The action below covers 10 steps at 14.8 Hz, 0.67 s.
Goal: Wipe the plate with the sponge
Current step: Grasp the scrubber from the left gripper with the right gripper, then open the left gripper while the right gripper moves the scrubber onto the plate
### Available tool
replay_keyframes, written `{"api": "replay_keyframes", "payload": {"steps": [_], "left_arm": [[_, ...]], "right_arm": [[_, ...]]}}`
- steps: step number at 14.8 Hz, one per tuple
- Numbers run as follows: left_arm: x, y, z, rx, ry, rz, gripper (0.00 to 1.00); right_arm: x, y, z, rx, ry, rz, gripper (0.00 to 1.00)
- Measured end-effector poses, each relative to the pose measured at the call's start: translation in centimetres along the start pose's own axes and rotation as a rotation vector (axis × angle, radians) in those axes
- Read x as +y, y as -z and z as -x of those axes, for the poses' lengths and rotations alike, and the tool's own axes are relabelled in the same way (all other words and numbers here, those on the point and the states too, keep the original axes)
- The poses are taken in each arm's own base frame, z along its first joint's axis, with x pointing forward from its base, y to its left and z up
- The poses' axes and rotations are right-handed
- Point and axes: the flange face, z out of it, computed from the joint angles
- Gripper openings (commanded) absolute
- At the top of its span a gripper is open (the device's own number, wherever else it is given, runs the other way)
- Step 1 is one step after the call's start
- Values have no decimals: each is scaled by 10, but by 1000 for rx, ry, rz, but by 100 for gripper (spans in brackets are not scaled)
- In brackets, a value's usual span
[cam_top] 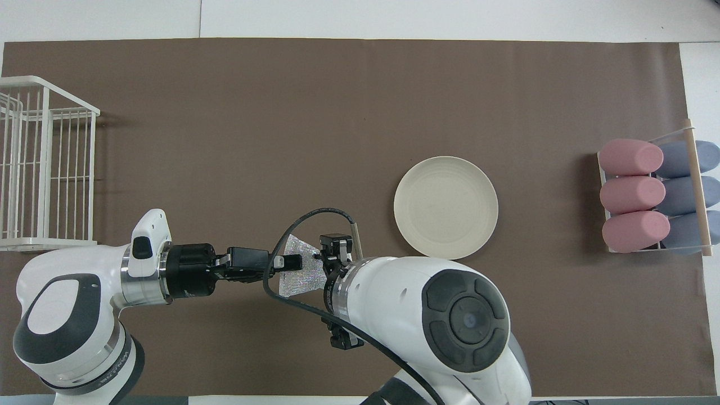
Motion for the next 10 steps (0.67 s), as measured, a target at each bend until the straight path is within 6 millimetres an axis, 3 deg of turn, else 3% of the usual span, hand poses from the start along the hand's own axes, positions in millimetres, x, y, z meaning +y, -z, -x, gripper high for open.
{"api": "replay_keyframes", "payload": {"steps": [1, 2, 3, 10], "left_arm": [[0, 0, 1, 0, -1, 0, 0], [0, 0, 1, 0, -1, 0, 0], [0, 1, 1, 1, -2, 1, 0], [-4, 2, 3, 2, 5, 0, 0]], "right_arm": [[0, 0, 0, 0, 0, 0, 35], [-1, 0, 0, -3, -1, -5, 28], [-3, 0, 1, -11, -1, -21, 0], [-11, 0, 0, -30, -8, -63, 0]]}}
